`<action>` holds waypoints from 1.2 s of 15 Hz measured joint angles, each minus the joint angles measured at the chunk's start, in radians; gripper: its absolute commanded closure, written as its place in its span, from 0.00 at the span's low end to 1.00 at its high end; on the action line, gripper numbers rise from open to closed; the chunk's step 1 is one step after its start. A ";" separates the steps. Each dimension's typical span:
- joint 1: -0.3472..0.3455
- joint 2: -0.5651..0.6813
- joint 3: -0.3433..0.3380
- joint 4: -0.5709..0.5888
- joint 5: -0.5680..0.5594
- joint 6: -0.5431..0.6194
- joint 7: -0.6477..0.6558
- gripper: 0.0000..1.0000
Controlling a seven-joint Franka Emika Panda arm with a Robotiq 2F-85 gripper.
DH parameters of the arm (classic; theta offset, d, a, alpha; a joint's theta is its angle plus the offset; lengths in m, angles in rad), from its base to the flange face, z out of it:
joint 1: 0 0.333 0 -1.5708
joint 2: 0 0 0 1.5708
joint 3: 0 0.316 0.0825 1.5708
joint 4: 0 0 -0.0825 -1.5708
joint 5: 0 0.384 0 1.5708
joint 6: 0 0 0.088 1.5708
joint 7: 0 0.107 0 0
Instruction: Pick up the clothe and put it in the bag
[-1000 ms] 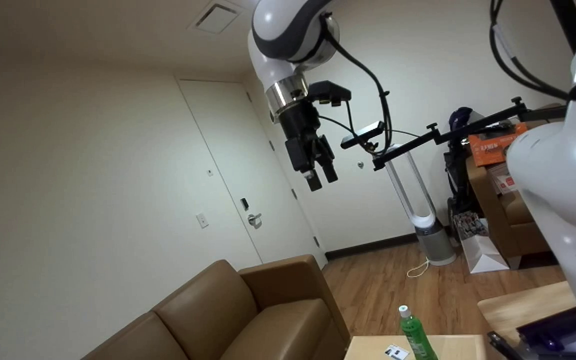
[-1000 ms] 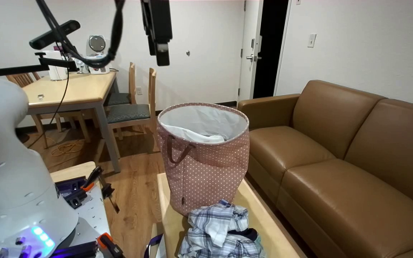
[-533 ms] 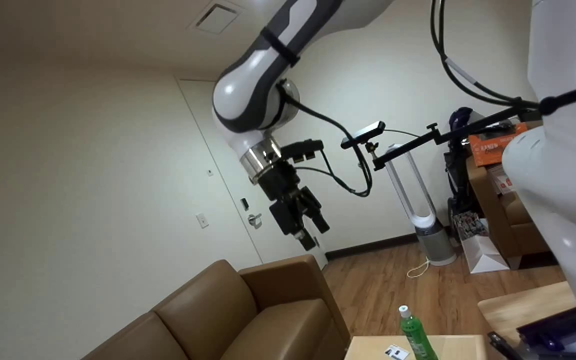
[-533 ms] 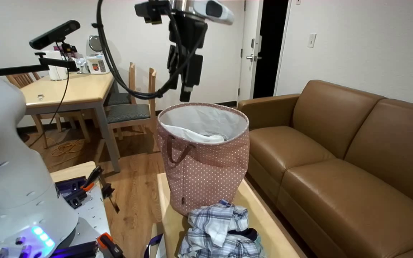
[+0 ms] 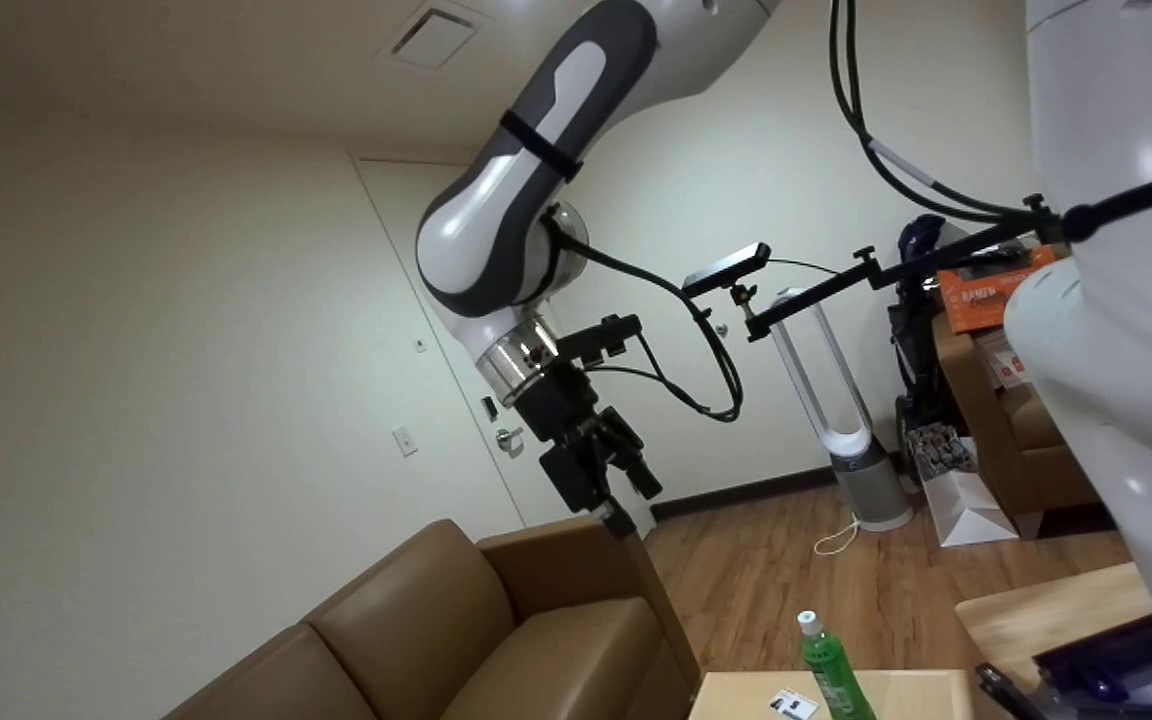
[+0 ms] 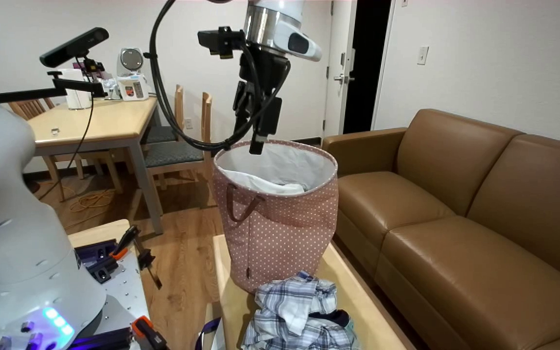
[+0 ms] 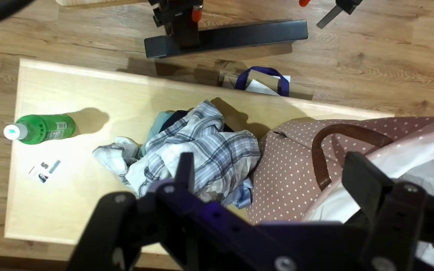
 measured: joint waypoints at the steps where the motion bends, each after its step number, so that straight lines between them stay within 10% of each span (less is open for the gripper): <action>1: 0.000 0.001 0.001 -0.002 0.000 0.013 0.000 0.00; 13: 0.013 0.267 0.030 -0.352 0.236 0.579 0.046 0.00; 18: 0.021 0.338 0.041 -0.341 0.239 0.588 0.048 0.00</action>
